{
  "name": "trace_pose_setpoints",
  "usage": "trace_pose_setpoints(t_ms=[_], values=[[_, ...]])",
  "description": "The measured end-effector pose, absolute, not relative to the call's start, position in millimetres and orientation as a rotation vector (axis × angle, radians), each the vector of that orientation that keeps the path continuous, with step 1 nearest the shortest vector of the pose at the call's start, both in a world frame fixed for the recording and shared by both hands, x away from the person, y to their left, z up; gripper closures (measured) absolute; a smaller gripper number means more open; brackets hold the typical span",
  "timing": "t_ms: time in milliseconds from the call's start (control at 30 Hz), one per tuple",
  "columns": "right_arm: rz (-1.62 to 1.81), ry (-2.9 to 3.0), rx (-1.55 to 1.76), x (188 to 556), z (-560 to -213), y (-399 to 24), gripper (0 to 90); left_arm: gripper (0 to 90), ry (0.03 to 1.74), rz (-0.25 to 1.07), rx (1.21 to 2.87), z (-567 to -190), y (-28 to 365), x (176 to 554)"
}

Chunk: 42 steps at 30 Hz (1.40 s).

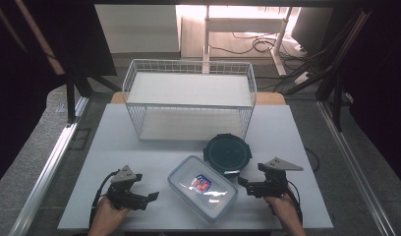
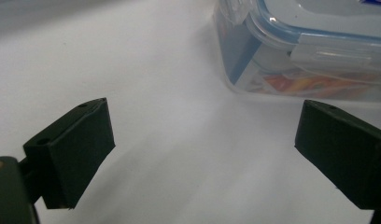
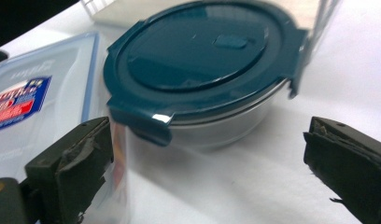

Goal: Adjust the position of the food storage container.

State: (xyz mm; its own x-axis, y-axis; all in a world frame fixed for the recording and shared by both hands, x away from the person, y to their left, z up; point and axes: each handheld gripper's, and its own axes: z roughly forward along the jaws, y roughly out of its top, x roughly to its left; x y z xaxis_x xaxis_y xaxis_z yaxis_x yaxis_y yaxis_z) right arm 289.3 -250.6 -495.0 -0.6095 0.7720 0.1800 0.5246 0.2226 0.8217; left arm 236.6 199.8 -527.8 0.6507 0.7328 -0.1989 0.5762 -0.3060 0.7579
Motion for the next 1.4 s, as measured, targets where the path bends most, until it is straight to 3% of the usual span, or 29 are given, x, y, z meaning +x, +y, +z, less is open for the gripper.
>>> trace_pose_setpoints(t_ms=[233,633,967,1233,1400], values=[[1.288,2.222,1.304,292.8,-495.6,-254.5,0.0,3.5,1.003,0.296,1.979,-526.6,203.7,230.6],[1.26,2.287,1.308,293.3,-493.0,-253.3,0.2,3.6,1.015,0.281,1.973,-530.3,207.1,230.3],[1.223,2.304,1.338,295.7,-489.5,-253.5,5.6,3.5,0.988,0.295,1.982,-530.3,205.1,229.4],[1.194,2.297,1.273,297.2,-476.6,-248.5,26.0,3.5,0.986,0.306,1.984,-530.3,204.2,229.1],[1.249,2.294,1.104,296.5,-455.7,-239.9,54.8,3.7,0.974,0.306,1.981,-530.6,202.1,229.0]])
